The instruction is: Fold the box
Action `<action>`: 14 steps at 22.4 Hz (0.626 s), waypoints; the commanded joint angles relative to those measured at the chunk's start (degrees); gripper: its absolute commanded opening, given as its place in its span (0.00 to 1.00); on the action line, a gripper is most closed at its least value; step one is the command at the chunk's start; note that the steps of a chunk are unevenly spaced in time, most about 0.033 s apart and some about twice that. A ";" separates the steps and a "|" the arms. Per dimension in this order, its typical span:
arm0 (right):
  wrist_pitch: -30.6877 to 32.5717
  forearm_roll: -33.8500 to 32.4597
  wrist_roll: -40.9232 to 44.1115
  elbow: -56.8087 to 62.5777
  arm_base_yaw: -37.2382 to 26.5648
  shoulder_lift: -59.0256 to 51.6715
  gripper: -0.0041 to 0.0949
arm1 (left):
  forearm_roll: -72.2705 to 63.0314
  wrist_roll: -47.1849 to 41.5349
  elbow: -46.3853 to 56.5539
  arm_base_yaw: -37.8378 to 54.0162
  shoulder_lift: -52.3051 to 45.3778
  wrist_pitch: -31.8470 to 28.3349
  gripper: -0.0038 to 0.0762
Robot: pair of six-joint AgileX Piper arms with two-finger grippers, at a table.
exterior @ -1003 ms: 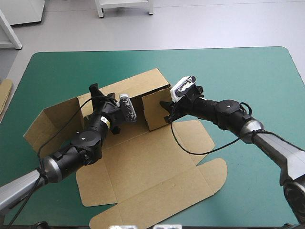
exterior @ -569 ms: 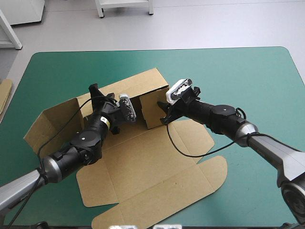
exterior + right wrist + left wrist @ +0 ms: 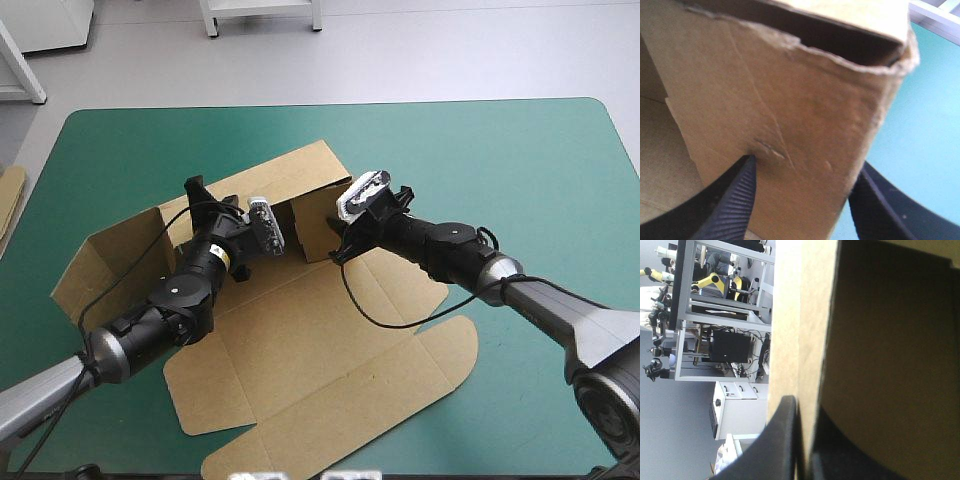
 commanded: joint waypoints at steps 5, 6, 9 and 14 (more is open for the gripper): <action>2.81 4.03 0.21 -4.47 0.12 -0.20 0.53 | -3.11 -2.31 -0.70 -0.33 -0.90 -1.01 0.04; 3.11 4.03 0.21 -4.97 0.12 0.19 0.53 | -3.11 -2.31 -0.70 -0.33 -0.90 -0.86 0.04; 4.83 4.03 0.90 -6.22 0.12 0.94 0.48 | -3.26 -2.31 -0.70 -0.33 -0.90 -0.86 0.04; 3.56 4.03 0.90 -6.39 0.12 1.06 0.04 | -3.37 -2.29 -0.70 -0.33 -0.90 -0.86 0.04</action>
